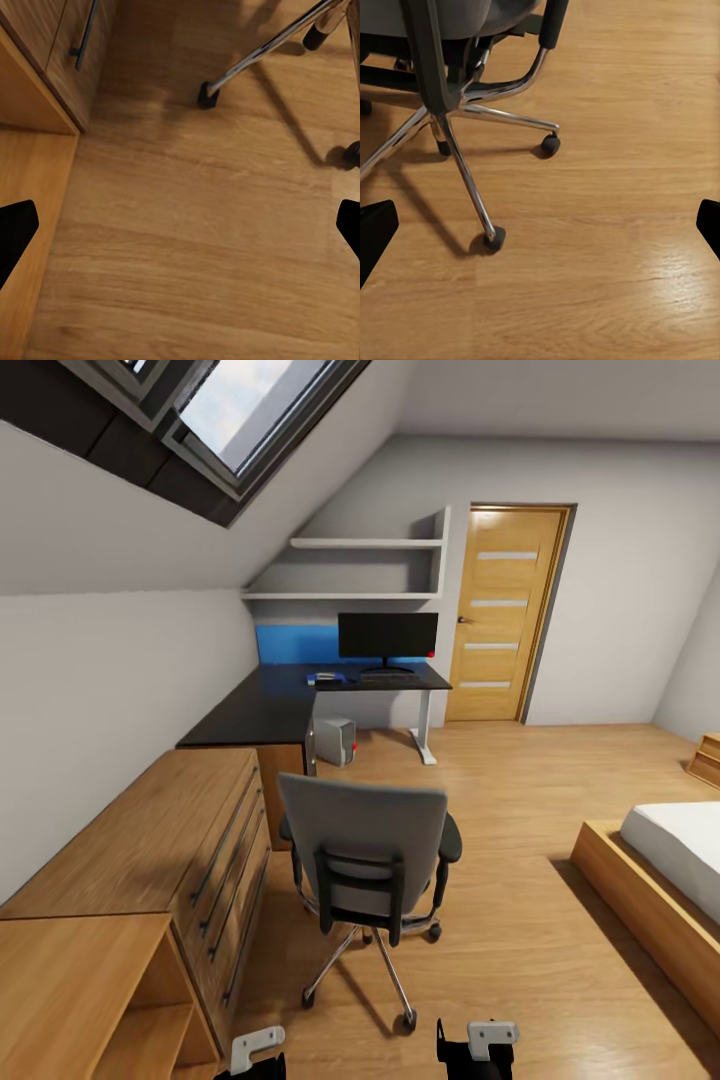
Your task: In the bedroom, organize the workspace by keeping the computer under the desk, ensuring the monitor is on the desk, placing the keyboard on the desk next to the monitor, placing the mouse on the desk next to the keyboard, moving the folder from the swivel chair onto the desk next to the mouse, stacking the notebook on top of the folder with the pen on top of the notebook, and positioning the swivel chair next to the desk.
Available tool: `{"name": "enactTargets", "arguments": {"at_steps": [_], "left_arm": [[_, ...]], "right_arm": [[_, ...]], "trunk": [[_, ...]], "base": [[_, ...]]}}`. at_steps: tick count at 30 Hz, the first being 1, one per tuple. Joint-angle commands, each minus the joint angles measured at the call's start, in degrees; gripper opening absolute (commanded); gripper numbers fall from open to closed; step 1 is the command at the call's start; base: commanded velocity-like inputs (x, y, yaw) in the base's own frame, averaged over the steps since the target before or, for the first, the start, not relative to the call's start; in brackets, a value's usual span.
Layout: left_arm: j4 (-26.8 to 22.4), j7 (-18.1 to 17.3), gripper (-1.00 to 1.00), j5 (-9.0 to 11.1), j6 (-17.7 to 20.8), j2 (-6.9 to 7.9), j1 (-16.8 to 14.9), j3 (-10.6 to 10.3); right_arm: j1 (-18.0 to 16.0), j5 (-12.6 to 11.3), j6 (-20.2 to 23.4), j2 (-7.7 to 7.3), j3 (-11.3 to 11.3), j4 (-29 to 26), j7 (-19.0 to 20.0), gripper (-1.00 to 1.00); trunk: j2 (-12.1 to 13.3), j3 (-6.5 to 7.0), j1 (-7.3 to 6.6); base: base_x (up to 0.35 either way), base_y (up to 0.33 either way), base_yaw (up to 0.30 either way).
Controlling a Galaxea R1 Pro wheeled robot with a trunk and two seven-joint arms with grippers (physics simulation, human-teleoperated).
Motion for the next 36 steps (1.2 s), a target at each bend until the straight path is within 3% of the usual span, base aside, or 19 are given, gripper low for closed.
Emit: {"name": "enactTargets", "arguments": {"at_steps": [1,36], "left_arm": [[0.04,0.12,1.00,-0.60,-0.18,-0.04,-0.05,0.34],[0.04,0.12,1.00,-0.61,-0.18,-0.08,-0.05,0.34]], "right_arm": [[-0.04,0.54,0.01,0.01,0.18,0.05,-0.60,1.00],[-0.04,0.55,0.01,0.01,0.19,0.05,-0.60,1.00]], "trunk": [[-0.45,-0.24,0.22],[-14.49,-6.53,7.91]], "base": [[0.000,0.000,0.000],[0.000,0.000,0.000]]}}
